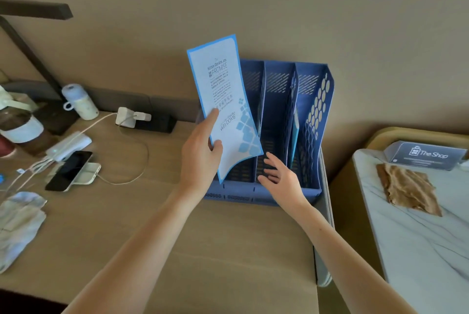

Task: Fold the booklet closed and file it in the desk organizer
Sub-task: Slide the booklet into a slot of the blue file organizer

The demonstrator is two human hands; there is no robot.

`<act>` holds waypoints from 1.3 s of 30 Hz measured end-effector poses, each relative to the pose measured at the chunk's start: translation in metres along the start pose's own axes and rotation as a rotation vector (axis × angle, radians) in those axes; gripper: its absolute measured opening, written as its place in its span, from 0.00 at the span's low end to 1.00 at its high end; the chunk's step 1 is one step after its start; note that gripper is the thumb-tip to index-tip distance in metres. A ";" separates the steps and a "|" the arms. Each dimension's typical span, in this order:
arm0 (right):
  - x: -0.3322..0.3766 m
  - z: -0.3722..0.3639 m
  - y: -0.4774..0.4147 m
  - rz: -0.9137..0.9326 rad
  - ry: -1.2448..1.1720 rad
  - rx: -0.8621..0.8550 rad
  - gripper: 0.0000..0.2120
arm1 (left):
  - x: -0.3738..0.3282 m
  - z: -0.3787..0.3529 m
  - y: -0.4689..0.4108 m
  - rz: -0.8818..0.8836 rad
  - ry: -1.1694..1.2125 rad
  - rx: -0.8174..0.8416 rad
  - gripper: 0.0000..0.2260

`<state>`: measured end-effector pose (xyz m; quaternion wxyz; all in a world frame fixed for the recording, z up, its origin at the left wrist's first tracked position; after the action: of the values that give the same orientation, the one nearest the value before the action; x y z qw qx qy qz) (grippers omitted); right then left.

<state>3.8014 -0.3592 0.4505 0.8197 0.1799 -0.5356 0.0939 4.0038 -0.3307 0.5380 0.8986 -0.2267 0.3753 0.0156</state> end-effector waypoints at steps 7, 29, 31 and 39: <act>0.000 -0.006 -0.016 0.010 0.024 0.066 0.33 | -0.004 0.005 0.003 0.007 -0.036 -0.091 0.29; -0.004 -0.005 -0.023 0.017 0.116 0.056 0.31 | 0.004 -0.021 0.006 -0.049 -0.068 -0.089 0.28; -0.004 -0.005 -0.024 0.017 0.114 0.058 0.31 | 0.004 -0.025 -0.003 -0.103 -0.082 -0.097 0.27; -0.005 -0.006 -0.024 0.005 0.073 0.063 0.31 | 0.007 -0.046 -0.017 -0.021 -0.009 -0.080 0.27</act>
<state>3.8125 -0.3787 0.4394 0.8323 0.2007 -0.5028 0.1192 3.9811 -0.3665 0.5119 0.8906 -0.2663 0.3680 0.0221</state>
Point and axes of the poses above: each hand's wrist, its own y-axis away from the middle knuckle, its own z-axis out of the back of the hand, x = y × z, the point moved 2 cm from there along -y, towards the middle knuckle, and after that the axes turned 9 degrees about x, right-handed, at the moved point
